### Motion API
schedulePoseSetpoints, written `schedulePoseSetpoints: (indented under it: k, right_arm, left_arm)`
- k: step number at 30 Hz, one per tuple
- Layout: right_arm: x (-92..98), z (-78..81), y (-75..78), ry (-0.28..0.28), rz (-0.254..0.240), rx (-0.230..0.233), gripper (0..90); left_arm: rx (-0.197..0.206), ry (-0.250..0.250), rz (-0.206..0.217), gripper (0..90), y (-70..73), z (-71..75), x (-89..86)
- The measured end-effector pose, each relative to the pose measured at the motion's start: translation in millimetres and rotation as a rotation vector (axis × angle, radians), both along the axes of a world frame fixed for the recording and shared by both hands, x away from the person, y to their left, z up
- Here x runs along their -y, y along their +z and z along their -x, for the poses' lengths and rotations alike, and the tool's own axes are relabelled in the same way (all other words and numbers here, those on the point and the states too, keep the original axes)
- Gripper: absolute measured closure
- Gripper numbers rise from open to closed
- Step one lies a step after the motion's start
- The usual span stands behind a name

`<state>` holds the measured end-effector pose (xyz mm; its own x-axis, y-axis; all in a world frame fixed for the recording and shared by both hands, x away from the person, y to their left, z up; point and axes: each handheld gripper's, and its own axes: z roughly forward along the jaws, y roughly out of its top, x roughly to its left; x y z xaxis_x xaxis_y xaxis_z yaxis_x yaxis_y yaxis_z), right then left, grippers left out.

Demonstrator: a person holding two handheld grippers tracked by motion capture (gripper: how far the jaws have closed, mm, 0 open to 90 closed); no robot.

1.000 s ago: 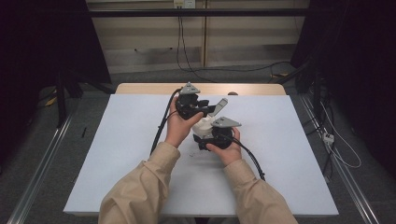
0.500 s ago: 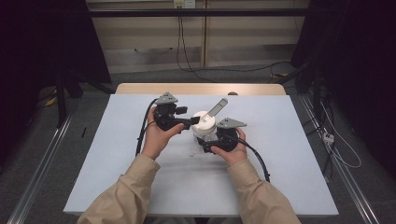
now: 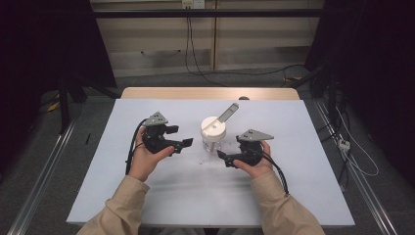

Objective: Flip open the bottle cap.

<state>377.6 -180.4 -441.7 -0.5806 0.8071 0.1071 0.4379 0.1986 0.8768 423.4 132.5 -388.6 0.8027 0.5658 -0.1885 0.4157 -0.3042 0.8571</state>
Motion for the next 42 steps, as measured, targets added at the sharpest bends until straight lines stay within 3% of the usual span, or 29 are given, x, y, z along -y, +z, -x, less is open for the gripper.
schedulePoseSetpoints:
  k: [2,5,21,33,42]
  right_arm:
    - [3.9,2.9,-0.8,0.000,-0.007,-0.004,5.7]
    - [9.6,7.7,-0.3,0.002,-0.010,-0.001,7.2]
    - [30.1,32.9,-2.4,0.015,-0.011,-0.005,7.6]
    - [46.1,45.8,-3.2,0.011,-0.013,-0.002,7.4]
    - [57.5,53.7,-3.9,0.002,-0.017,-0.002,7.7]
  left_arm:
    - [0.002,0.009,-0.013,16.3,-2.2,1.7,-5.9]
    - [-0.001,0.015,0.012,15.9,-6.1,5.1,-15.5]
    - [-0.012,0.043,0.005,9.3,-26.1,22.4,-58.7]
    - [-0.019,0.034,-0.006,8.0,-36.2,34.9,-68.7]
    - [0.000,0.052,-0.008,7.5,-37.1,41.1,-79.5]
